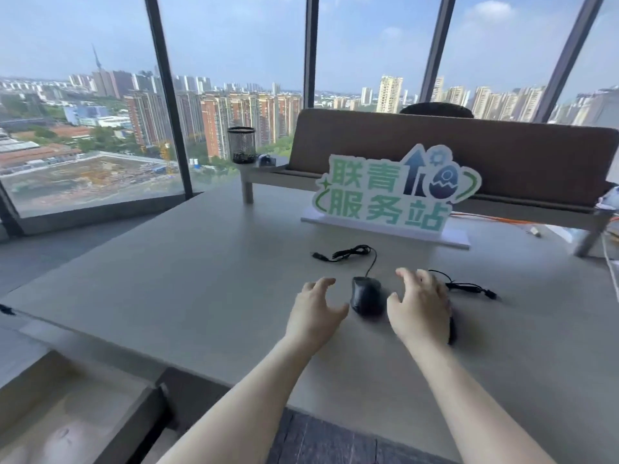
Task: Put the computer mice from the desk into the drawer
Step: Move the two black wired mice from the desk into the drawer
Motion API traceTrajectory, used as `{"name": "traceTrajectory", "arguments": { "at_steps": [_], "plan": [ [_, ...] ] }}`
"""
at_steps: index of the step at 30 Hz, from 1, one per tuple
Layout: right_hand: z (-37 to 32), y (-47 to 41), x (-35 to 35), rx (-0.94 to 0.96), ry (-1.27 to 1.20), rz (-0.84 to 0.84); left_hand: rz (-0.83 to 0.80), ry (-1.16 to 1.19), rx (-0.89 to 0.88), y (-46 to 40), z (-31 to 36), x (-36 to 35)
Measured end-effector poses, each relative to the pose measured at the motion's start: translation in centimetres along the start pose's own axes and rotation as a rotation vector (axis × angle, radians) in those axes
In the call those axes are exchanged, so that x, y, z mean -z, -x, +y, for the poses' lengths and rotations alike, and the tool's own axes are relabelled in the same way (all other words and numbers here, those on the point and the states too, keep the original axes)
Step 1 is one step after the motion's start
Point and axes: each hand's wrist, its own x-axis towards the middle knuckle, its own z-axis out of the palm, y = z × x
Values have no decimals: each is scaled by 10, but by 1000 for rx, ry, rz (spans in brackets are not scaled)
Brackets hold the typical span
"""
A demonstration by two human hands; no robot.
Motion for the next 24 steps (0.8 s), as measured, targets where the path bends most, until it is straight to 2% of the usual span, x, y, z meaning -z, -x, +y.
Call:
{"name": "traceTrajectory", "arguments": {
  "at_steps": [3,6,11,14,19,24],
  "plan": [
    [36,-11,8,-122,92,-127,-36,-117,1,-12,26,-35],
    [57,-15,5,-157,131,-247,-24,-284,4,-20,44,-60],
    [66,-14,0,-120,68,-216,69,-385,21,-28,49,-79],
    [54,-13,10,-87,-81,-161,97,-262,61,-24,49,-66],
    [-9,4,36,101,-352,-71,268,159,32,0,41,8],
    [-99,37,50,272,-555,-70,489,239,-70,38,28,112]
  ]
}}
